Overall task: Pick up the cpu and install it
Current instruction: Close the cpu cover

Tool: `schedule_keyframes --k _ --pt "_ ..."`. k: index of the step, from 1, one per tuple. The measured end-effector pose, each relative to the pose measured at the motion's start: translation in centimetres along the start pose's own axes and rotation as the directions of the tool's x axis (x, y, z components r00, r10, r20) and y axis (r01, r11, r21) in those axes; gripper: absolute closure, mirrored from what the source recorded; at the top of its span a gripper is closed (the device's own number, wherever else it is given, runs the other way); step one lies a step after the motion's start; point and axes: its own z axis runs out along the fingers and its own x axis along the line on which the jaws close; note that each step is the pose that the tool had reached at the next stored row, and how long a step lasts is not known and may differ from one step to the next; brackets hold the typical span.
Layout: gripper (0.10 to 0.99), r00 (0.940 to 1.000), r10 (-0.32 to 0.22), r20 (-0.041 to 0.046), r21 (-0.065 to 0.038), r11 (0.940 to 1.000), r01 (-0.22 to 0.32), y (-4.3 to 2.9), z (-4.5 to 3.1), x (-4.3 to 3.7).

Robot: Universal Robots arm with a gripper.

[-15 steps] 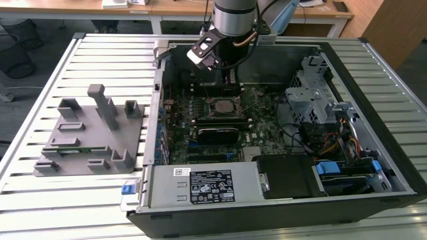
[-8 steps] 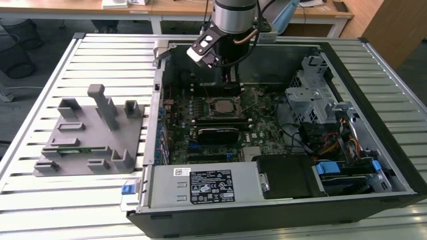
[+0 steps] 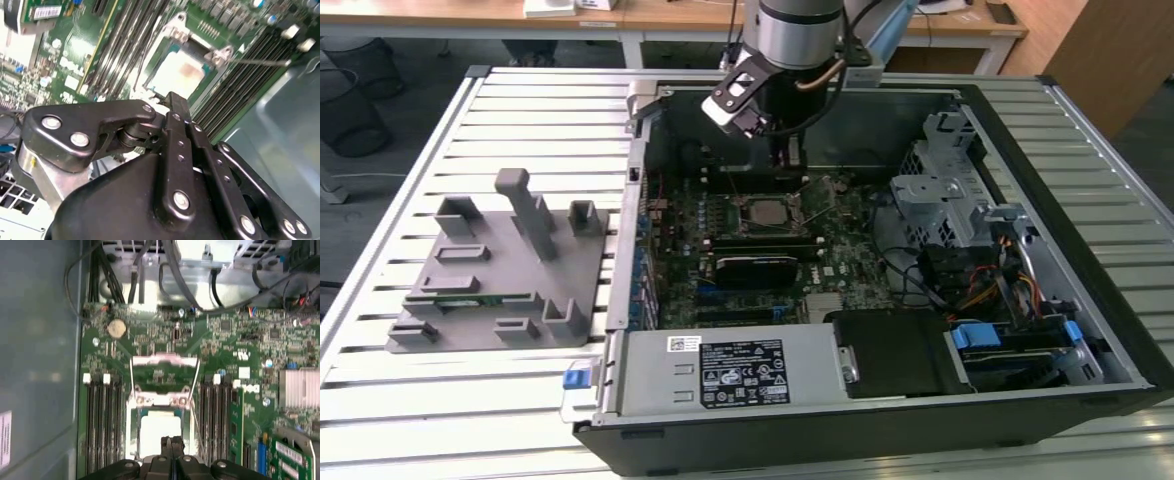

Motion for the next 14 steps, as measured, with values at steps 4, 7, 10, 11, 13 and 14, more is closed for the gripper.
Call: schedule_keyframes --k 4,7,10,11,13,14 --pt "0.980 1.0000 0.000 0.0003 0.002 1.0000 0.000 0.88 -0.11 -0.02" --pt "0.980 1.0000 0.000 0.0001 0.004 1.0000 0.000 0.92 -1.13 -0.05" --pt "0.980 1.0000 0.000 -0.0001 0.005 1.0000 0.000 1.11 -1.50 -0.06" --pt "0.980 1.0000 0.000 -0.0004 0.006 1.0000 0.000 1.30 -1.48 -0.06" --pt "0.980 1.0000 0.000 -0.0001 0.008 1.0000 0.000 1.91 -1.48 -0.07" --pt "0.980 1.0000 0.000 -0.0002 0.009 1.0000 0.000 2.27 -1.47 -0.07"
